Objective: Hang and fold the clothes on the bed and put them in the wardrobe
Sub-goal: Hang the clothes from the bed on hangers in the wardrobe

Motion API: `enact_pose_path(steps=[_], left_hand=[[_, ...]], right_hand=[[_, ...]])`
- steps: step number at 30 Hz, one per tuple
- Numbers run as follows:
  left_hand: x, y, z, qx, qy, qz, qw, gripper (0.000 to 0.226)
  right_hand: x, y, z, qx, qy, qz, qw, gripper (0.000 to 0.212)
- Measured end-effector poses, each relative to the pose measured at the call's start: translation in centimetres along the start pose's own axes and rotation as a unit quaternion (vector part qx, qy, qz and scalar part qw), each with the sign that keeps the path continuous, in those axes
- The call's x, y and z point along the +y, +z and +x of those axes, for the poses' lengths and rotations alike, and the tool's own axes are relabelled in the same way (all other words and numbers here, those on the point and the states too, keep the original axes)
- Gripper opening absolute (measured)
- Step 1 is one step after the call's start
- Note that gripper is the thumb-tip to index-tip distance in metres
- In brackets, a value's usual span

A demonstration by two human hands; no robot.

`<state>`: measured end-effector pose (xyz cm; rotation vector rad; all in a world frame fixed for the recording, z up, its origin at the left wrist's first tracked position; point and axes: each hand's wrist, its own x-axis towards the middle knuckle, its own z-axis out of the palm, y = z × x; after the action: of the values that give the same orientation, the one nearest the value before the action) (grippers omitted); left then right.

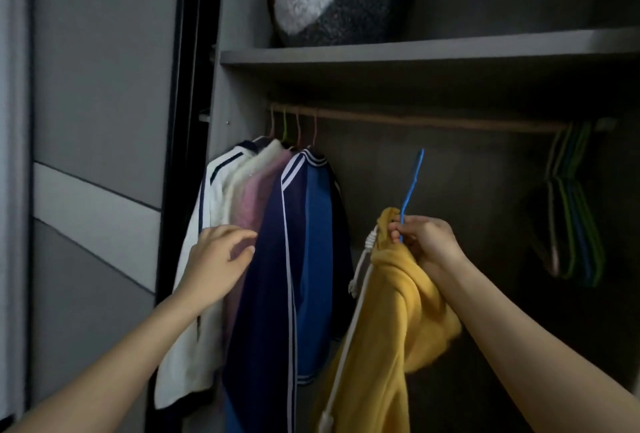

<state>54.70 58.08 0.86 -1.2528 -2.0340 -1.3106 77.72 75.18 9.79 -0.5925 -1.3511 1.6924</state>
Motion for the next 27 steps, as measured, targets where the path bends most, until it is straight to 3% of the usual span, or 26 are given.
enact_pose_path(steps=[10,14,21,27], left_hand=[[-3.9,6.8,19.9,-0.001,0.088,0.053,0.995,0.041],[-4.2,9.4,25.4,-0.075,0.097,0.098,0.988,0.053],[-5.2,11.0,29.7,-0.179,0.067,0.113,0.975,0.07],[-6.2,10.7,30.4,-0.226,0.066,0.088,0.968,0.065]], right_hand=[[-2.7,7.0,11.9,0.06,-0.104,-0.061,0.991,0.02],[-2.4,8.9,15.6,0.096,-0.127,-0.094,0.983,0.022],[-3.5,11.2,19.9,0.124,-0.173,-0.103,0.972,0.031],[-4.4,13.8,24.0,0.109,-0.177,-0.195,0.959,0.028]])
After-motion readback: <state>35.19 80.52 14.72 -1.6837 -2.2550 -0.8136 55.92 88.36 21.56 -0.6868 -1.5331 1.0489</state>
